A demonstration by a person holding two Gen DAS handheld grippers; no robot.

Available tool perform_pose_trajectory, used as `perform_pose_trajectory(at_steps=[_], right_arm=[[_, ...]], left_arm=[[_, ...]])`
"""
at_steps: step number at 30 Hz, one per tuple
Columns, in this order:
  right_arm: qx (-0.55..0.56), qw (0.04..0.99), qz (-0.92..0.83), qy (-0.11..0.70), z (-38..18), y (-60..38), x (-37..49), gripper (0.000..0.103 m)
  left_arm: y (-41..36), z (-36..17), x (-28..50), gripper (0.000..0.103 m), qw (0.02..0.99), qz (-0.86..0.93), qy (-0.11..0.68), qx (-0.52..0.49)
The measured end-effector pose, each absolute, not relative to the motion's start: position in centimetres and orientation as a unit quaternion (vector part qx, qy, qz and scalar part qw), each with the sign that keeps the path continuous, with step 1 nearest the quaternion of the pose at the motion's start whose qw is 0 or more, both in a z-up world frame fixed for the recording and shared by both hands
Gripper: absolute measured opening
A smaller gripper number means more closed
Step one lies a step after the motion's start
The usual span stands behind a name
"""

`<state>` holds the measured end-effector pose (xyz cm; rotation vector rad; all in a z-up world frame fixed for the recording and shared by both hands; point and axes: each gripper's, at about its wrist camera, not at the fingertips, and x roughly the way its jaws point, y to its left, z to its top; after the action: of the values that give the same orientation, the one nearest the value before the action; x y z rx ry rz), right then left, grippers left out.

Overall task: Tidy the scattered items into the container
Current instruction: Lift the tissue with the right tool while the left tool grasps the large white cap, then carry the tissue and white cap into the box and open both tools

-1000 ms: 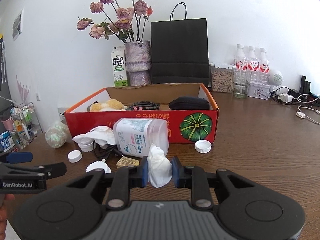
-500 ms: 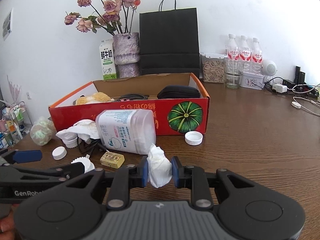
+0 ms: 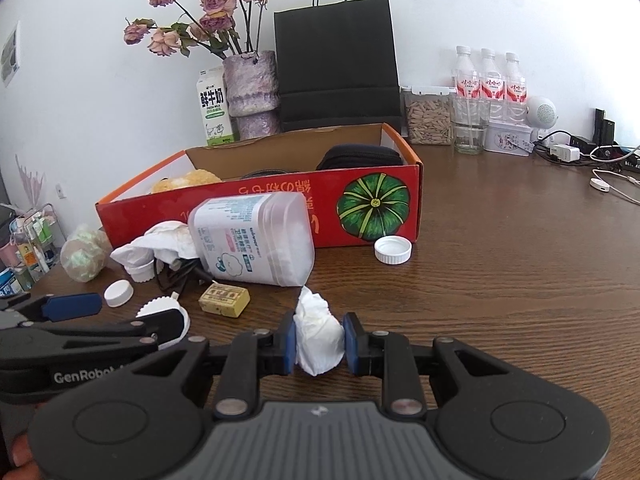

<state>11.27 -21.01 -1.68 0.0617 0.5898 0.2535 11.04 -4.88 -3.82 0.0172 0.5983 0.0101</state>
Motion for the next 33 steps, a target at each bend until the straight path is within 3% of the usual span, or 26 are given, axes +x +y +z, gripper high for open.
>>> perform_pose_trajectory(at_steps=[4, 8, 10, 22, 33], right_arm=[[0.025, 0.948, 0.123, 0.293, -1.8, -20.8, 11.3, 0.023], [0.020, 0.948, 0.123, 0.293, -1.8, -20.7, 11.2, 0.023], [0.015, 0.948, 0.123, 0.292, -1.8, -20.5, 11.1, 0.023], [0.001, 0.952, 0.135, 0.274, -1.1, -20.4, 10.4, 0.023], [0.007, 0.956, 0.165, 0.241, 2.5, -20.6, 9.5, 0.023]], left_arm=[[-4.9, -4.0, 11.3, 0.070, 0.953, -0.011, 0.302, 0.003], [-5.1, -4.2, 11.1, 0.046, 0.954, -0.019, 0.298, 0.004], [-5.0, -4.2, 11.0, 0.041, 0.955, -0.029, 0.295, -0.003], [-4.4, -3.5, 10.1, 0.040, 0.958, -0.031, 0.284, -0.013], [-3.1, 1.2, 8.8, 0.040, 0.974, -0.049, 0.221, -0.032]])
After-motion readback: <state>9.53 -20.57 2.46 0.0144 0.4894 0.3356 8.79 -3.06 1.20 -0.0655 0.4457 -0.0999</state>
